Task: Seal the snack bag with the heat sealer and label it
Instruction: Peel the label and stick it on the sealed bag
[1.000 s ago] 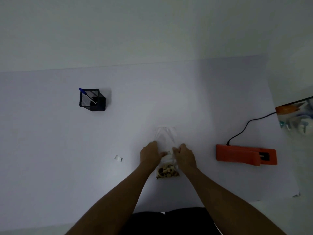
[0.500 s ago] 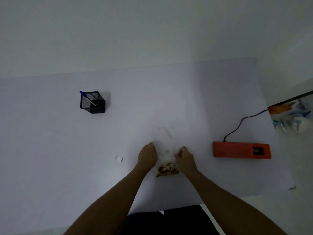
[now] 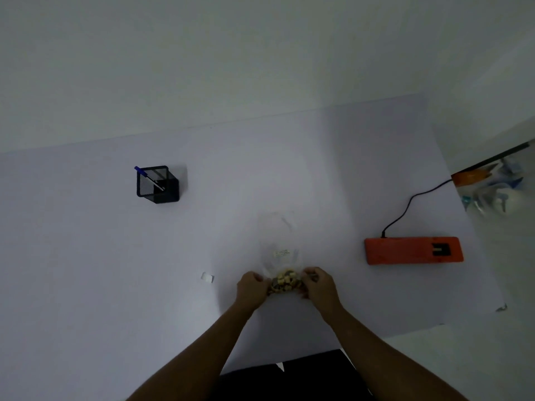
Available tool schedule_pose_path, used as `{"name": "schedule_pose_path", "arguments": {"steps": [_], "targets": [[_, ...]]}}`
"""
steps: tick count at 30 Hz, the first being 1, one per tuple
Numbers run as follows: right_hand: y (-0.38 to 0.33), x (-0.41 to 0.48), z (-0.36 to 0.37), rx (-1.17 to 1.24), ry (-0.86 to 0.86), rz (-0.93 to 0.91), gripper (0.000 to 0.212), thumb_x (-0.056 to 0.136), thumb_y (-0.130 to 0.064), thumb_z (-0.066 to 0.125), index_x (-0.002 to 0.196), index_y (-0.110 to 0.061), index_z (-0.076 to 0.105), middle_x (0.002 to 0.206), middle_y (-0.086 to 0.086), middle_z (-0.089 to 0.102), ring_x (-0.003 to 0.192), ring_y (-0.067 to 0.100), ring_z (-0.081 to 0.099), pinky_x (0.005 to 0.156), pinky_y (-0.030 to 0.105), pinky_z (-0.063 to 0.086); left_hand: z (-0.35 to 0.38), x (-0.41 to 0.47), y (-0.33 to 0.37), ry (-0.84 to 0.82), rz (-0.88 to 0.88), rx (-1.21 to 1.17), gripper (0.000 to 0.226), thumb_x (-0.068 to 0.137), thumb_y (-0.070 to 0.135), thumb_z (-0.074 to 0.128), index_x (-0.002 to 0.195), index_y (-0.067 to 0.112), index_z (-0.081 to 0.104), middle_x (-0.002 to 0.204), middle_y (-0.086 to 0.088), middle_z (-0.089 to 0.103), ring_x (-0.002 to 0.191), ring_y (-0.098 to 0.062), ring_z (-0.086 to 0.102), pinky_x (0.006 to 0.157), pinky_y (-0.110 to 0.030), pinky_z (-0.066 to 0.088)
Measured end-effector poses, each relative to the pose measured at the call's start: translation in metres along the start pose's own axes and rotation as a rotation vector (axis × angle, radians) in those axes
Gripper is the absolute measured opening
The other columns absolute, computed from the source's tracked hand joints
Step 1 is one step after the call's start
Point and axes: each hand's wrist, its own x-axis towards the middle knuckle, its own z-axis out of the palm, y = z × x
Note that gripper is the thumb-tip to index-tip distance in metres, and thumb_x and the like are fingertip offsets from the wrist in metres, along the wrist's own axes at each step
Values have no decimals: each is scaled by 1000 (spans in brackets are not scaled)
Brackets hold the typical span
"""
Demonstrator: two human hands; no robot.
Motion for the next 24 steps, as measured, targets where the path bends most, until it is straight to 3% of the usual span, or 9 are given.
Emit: {"name": "schedule_pose_path", "arguments": {"steps": [4, 7, 14, 16, 19, 24], "targets": [[-34, 24, 13, 33, 14, -10, 19, 95, -21, 61, 103, -5, 66, 90, 18, 70, 60, 29, 66, 61, 41, 61, -19, 22, 27, 22, 18, -40, 35, 80, 28, 72, 108, 10, 60, 103, -9, 64, 95, -30, 64, 84, -44, 58], [-66, 47, 24, 79, 35, 3, 17, 93, -18, 62, 105, -6, 64, 92, 17, 68, 57, 27, 62, 58, 37, 57, -36, 42, 51, 52, 49, -78, 42, 80, 23, 64, 118, 7, 59, 112, -13, 64, 101, -33, 64, 89, -49, 56], [-135, 87, 43, 111, 34, -23, 28, 88, -5, 55, 115, -8, 62, 97, 13, 65, 68, 27, 63, 60, 35, 57, -57, 99, 93, 84, 113, -76, 43, 73, 29, 53, 109, 9, 67, 108, -16, 69, 101, -33, 65, 88, -46, 58], [-144, 100, 46, 60, 36, -50, 33, 85, -9, 54, 117, -9, 63, 106, 13, 68, 79, 32, 67, 72, 41, 61, -62, 97, 107, 81, 121, -67, 38, 72, 26, 51, 101, 7, 68, 100, -14, 70, 92, -32, 65, 81, -40, 56], [-145, 120, 47, -55, 22, -97, 41, 81, -16, 56, 120, -11, 63, 119, 14, 67, 106, 35, 65, 91, 50, 55, -65, 89, 120, 46, 166, -37, 24, 84, 17, 53, 92, -1, 67, 81, -11, 62, 76, -24, 55, 67, -36, 47], [-147, 118, 44, -115, -39, -136, 53, 87, -10, 55, 139, -14, 50, 138, 13, 55, 122, 31, 56, 101, 51, 49, -64, 80, 119, 14, 206, -3, 21, 92, 20, 56, 104, 6, 66, 96, -14, 66, 83, -24, 57, 75, -37, 50]]}}
